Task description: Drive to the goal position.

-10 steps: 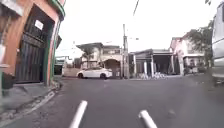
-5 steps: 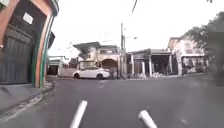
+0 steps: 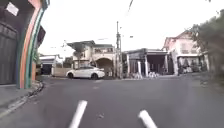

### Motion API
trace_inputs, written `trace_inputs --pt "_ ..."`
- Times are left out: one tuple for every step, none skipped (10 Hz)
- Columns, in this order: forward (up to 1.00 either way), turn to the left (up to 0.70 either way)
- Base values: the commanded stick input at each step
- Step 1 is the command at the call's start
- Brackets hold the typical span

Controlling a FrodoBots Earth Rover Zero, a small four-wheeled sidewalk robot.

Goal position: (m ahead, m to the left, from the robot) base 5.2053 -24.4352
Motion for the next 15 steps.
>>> trace_inputs --pt "0.85 0.0" --pt "0.85 -0.3" --pt "0.85 -0.34" --pt "0.85 -0.34" --pt "0.85 -0.34" --pt "0.85 -0.34" --pt "0.85 -0.24" --pt "0.85 0.0" --pt "0.85 0.0" --pt "0.85 0.0" --pt "0.85 0.0" --pt "0.85 -0.23" --pt "0.85 -0.34" --pt "0.85 -0.34" --pt "0.85 -0.34"
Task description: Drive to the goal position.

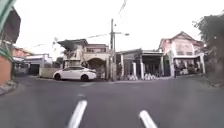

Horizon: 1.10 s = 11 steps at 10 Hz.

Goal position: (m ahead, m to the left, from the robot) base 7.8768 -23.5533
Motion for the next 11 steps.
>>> trace_inputs --pt "0.85 -0.34" --pt "0.85 -0.34" --pt "0.85 -0.34" --pt "0.85 -0.34" --pt "0.85 -0.34" --pt "0.85 -0.34" --pt "0.85 -0.34" --pt "0.85 -0.34" --pt "0.85 -0.34" --pt "0.85 -0.34" --pt "0.85 -0.34"
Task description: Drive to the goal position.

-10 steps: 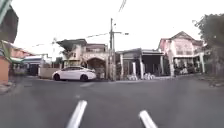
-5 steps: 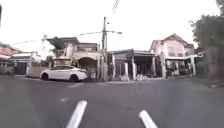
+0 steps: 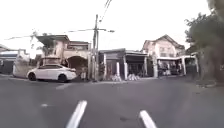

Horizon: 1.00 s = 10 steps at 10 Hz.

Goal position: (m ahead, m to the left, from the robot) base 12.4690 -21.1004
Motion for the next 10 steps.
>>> trace_inputs --pt "0.85 -0.34" --pt "0.85 -0.34" --pt "0.85 -0.34" --pt "0.85 -0.34" --pt "0.85 -0.34" --pt "0.85 -0.34" --pt "0.85 -0.2" --pt "0.85 0.0" --pt "0.9 0.0" --pt "1.0 0.0"
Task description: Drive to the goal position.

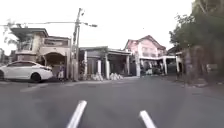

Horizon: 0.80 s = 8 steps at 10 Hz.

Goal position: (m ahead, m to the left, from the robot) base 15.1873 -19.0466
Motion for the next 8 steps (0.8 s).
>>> trace_inputs --pt "1.0 0.0" --pt "1.0 0.0" --pt "1.0 0.0" --pt "1.0 0.0" --pt "1.0 0.0" --pt "1.0 0.0" --pt "1.0 0.0" --pt "1.0 0.0"
